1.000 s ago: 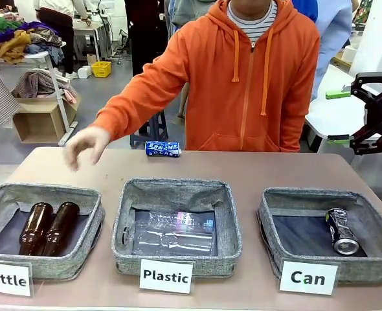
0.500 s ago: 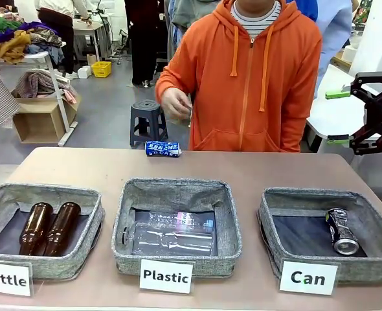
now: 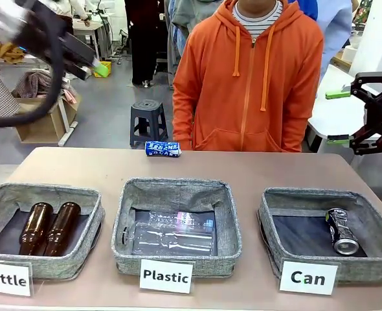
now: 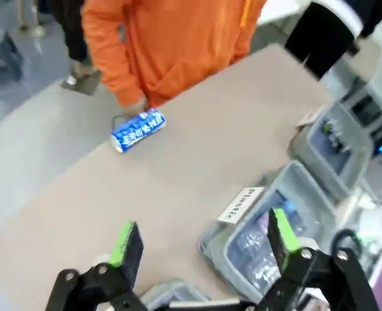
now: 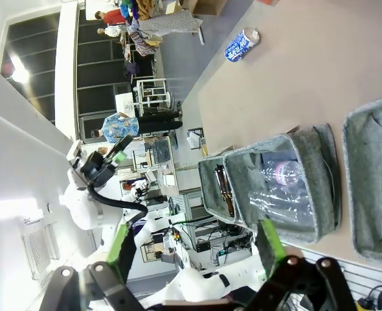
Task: Sort the can waste into the basket.
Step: Pick up the can waste from the table and place it in the right Fabric basket.
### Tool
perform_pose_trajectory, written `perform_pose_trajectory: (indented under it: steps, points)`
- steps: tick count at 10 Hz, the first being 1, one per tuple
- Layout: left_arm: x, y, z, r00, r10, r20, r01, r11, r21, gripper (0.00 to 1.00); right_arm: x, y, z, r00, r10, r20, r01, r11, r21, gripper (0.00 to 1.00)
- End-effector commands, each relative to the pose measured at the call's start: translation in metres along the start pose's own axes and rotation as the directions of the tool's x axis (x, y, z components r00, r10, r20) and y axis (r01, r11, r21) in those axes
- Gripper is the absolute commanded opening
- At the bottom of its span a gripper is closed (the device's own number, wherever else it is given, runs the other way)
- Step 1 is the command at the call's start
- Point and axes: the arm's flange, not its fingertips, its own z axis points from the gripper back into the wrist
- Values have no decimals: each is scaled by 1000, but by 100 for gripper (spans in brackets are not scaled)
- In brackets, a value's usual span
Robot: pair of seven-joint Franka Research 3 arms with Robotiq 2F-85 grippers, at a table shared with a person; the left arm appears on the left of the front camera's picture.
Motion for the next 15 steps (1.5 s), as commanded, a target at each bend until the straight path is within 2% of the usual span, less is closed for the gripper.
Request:
perform_pose_trajectory:
  steps: [1,3,5,7,8,9,10,14,15]
  points:
    - [17,14,-55,997,-23,-70,26,998,51,100,-1,3,-2,1000,-17,-7,17,1000,22,100]
    - [37,16,-131,984,-14,-176,34,993,109,100,-1,3,-2,1000,-17,-7,17,1000,22,100]
    - [43,35,-206,966,41,-257,14,978,209,100,-1,3,-2,1000,-17,-7,17,1000,22,100]
    - [42,48,-253,949,72,-307,16,961,276,100,-1,3,-2,1000,-17,-7,17,1000,22,100]
    - [42,52,-264,941,80,-330,12,964,267,100,-1,3,-2,1000,-17,-7,17,1000,22,100]
    - [44,52,-264,950,91,-300,-3,960,280,100,-1,3,-2,1000,-17,-7,17,1000,22,100]
    - [18,56,-263,951,61,-302,23,964,266,100,-1,3,-2,1000,-17,-7,17,1000,22,100]
    - [26,56,-271,949,75,-306,10,963,268,100,-1,3,-2,1000,-17,-7,17,1000,22,100]
    - [37,61,-283,946,-96,-309,162,967,195,100,-1,3,-2,1000,-17,-7,17,1000,22,100]
